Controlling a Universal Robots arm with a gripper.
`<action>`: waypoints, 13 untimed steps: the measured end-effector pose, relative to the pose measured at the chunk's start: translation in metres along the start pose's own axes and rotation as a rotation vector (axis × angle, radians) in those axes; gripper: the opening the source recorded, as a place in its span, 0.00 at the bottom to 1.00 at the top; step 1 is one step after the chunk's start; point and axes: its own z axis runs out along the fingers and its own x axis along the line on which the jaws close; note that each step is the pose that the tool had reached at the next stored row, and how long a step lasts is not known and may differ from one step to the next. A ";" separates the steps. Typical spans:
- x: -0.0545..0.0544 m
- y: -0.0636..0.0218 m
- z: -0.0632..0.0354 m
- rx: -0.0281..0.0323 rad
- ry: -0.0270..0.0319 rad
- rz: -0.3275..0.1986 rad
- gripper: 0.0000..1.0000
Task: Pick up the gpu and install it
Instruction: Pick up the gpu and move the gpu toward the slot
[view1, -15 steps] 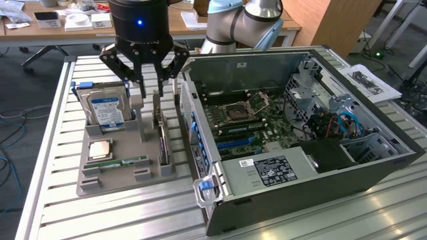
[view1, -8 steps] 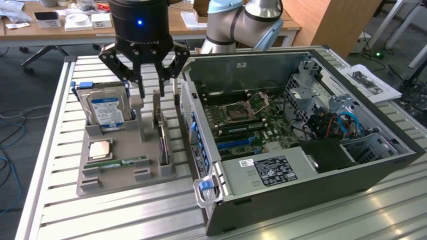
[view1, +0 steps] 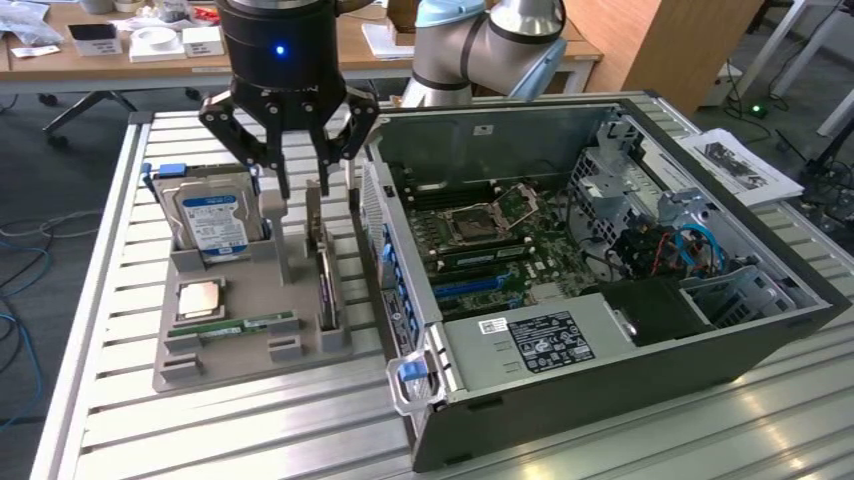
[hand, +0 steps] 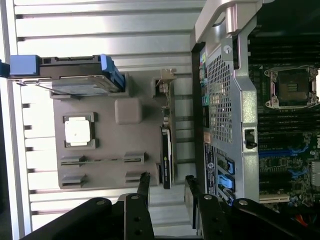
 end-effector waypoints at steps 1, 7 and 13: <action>0.000 -0.0001 0.0012 0.0000 0.0001 0.000 0.42; 0.000 -0.0003 0.0063 0.0001 0.0002 0.000 0.42; 0.000 -0.0003 0.0066 -0.0003 0.0000 0.000 0.42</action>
